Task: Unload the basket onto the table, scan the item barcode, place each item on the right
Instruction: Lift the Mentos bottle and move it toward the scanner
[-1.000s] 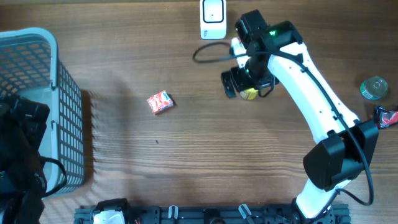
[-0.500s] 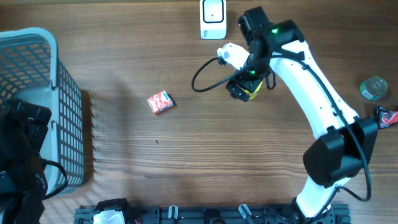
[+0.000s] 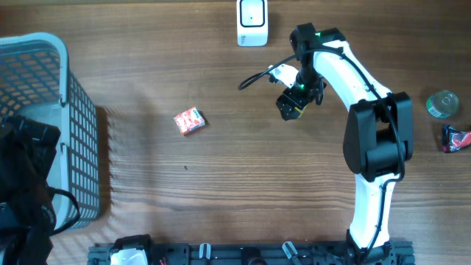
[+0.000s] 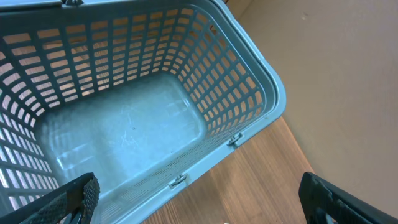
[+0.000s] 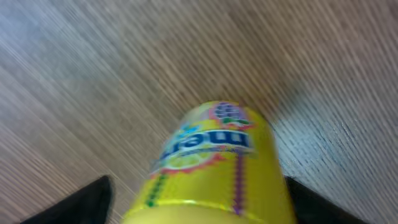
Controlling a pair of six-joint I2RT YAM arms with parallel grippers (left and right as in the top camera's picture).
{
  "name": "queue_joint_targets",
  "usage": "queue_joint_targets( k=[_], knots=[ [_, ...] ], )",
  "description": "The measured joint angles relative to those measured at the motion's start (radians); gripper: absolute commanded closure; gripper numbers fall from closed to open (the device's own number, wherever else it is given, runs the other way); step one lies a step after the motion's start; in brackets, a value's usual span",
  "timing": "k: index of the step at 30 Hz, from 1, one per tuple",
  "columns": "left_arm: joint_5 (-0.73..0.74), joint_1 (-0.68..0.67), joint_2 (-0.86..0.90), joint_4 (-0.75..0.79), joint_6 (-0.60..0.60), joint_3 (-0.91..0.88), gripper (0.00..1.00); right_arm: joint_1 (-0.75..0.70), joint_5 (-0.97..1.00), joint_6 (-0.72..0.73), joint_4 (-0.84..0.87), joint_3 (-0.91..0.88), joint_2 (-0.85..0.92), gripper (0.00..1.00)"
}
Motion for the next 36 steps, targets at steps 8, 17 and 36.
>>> queue_joint_targets(
  k=[8, 17, 36],
  knots=[
    [0.0, 0.0, 0.0, 0.0, 0.0, 0.0, 0.0, 0.0, 0.065, 0.214, 0.071, 0.0, 0.0, 0.55],
    [0.0, 0.0, 0.0, -0.006, 0.0, 0.0, 0.0, 0.0, 0.059, 1.001, 0.021, 0.0, 0.0, 0.49],
    [-0.023, 0.0, 0.0, -0.034, 0.0, 0.0, 0.0, 0.0, -0.056, 2.295, 0.101, 0.0, 0.0, 0.0]
  ],
)
